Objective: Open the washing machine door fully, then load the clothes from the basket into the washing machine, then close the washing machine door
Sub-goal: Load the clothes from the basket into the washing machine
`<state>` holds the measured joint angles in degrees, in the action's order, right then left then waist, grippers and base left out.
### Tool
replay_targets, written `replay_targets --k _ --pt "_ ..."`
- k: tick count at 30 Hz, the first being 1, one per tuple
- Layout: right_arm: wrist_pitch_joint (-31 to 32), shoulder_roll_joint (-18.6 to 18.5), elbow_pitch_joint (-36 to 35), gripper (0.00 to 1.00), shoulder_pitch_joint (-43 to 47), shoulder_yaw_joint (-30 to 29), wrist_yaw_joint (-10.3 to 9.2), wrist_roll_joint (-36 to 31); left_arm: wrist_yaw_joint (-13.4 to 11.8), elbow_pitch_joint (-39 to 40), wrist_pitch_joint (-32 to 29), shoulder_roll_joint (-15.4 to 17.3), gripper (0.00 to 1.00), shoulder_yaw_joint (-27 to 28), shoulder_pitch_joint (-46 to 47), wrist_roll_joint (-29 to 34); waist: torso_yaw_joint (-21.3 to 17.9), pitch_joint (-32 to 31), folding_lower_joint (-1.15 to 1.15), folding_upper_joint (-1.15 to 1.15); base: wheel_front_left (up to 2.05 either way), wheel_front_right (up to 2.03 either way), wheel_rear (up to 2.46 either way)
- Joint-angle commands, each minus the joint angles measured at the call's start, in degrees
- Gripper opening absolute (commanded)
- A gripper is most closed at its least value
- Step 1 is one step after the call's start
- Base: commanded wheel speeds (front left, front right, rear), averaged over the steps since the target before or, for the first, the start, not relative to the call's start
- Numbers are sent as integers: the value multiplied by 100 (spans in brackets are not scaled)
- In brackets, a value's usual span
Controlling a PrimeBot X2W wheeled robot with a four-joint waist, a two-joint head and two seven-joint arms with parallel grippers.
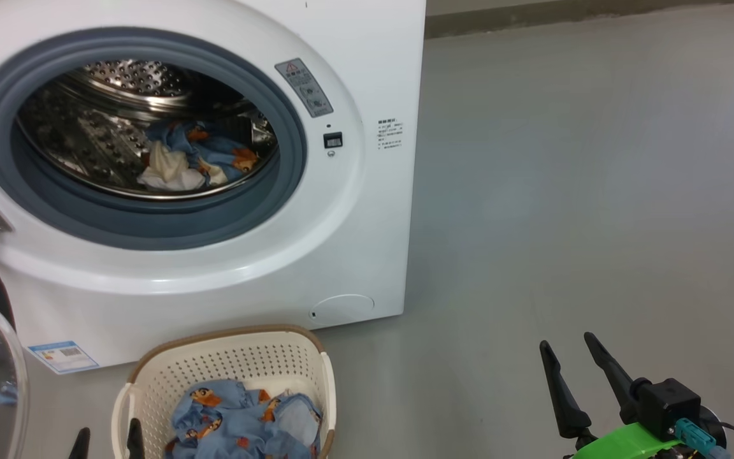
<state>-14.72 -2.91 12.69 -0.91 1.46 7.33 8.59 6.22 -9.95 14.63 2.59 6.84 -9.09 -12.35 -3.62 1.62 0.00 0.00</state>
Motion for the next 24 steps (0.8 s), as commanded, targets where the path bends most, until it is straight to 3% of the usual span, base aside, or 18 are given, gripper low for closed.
replay_targets --k 1,13,24 --pt "-28 3 -169 100 -91 171 16 51 40 31 37 38 100 150 309 -14 -34 109 0 0 0 0 0" --pt "-28 3 -356 100 -497 388 16 227 120 -1203 -369 513 100 -352 1480 -602 -183 1143 0 0 0 0 0" --pt "-28 3 -634 100 -1139 627 16 343 125 -2153 -1249 1399 100 -1717 2798 -1870 -462 2600 0 0 0 0 0"
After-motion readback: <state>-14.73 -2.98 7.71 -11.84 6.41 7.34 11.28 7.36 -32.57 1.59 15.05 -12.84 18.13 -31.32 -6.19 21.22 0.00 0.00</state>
